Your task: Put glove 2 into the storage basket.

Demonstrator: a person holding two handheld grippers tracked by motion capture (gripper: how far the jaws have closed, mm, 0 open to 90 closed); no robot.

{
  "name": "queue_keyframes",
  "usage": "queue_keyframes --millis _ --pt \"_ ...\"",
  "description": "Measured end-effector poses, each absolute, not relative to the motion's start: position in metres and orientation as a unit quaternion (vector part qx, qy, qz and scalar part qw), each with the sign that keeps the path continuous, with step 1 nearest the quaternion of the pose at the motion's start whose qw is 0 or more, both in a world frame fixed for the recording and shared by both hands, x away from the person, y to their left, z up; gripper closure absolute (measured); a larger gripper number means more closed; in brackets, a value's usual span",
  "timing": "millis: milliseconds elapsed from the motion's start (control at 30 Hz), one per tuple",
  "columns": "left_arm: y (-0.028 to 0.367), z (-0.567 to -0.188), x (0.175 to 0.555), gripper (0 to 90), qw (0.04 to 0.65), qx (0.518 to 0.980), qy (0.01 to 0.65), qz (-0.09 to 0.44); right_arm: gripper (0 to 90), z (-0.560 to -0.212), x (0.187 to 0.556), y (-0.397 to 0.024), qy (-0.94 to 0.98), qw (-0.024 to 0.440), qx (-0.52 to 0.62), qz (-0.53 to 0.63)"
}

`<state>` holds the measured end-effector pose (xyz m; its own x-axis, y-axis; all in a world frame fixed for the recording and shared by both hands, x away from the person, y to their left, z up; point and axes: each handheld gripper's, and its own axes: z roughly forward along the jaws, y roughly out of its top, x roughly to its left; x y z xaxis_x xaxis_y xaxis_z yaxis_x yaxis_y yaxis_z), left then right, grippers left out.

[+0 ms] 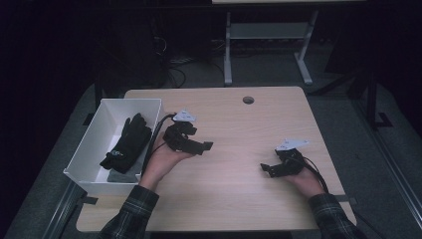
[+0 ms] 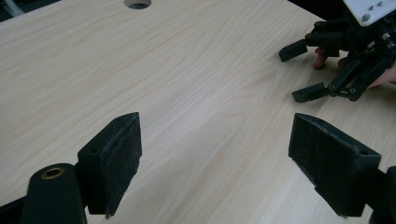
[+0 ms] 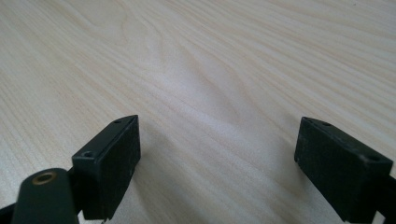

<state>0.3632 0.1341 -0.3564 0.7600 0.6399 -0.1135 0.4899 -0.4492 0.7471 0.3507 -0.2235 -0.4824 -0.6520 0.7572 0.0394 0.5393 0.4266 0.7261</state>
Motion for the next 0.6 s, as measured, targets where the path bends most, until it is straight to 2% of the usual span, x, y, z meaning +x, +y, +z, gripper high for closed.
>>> queue_keyframes --millis 600 --pt "0.113 -0.405 0.357 15.1 0.401 0.852 0.319 0.103 14.2 -0.482 0.351 -0.224 0.832 0.149 0.389 0.367"
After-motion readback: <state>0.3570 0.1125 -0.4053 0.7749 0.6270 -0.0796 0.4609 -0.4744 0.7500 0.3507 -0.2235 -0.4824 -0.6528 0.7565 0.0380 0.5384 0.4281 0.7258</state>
